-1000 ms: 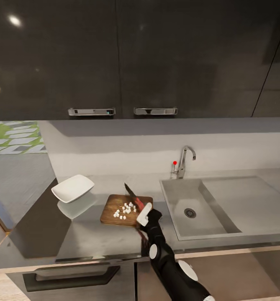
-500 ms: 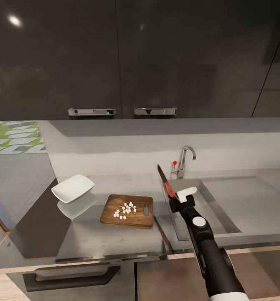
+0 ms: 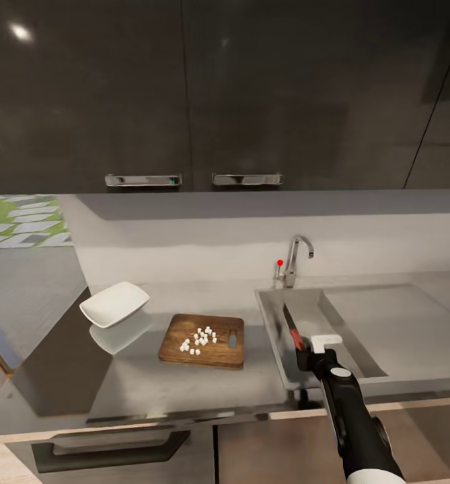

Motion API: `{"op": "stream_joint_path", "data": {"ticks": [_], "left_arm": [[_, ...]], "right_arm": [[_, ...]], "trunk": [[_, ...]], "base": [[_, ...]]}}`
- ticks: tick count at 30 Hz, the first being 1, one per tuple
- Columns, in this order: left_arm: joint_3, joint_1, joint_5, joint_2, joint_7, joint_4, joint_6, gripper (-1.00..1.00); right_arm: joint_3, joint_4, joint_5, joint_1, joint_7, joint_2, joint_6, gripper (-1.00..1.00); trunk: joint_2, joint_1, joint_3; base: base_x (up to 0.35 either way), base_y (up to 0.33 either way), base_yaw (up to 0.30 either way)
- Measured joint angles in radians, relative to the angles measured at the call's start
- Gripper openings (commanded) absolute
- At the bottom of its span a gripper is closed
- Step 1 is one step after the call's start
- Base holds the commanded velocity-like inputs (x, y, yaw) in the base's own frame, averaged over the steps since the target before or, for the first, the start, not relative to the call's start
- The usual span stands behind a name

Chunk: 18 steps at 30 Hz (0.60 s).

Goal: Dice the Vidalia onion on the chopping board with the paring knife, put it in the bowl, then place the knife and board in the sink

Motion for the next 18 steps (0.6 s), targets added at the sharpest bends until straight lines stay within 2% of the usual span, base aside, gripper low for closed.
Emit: {"op": "stream_joint_path", "data": {"ticks": [6,11,18], "left_arm": [[0.0,0.0,0.0,0.0,0.0,0.0,0.0,1.0],[0.0,0.0,0.0,0.0,0.0,-0.001,0.0,1.0],[0.0,0.0,0.0,0.0,0.0,-0.001,0.0,1.0]], "right_arm": [[-0.002,0.01,0.0,0.0,-0.002,0.0,-0.004,-1.0],[-0.001,0.008,-0.001,0.0,0.003,0.001,-0.012,-1.0],[-0.002,0.008,0.0,0.0,0.002,0.0,-0.012,-1.0]], "trunk": [[0.0,0.0,0.0],[0.0,0.0,0.0],[0.0,0.0,0.0]], "base": [[0.109,-0.118,0.0],[0.021,-0.016,0.015],[0.001,0.0,0.219]]}}
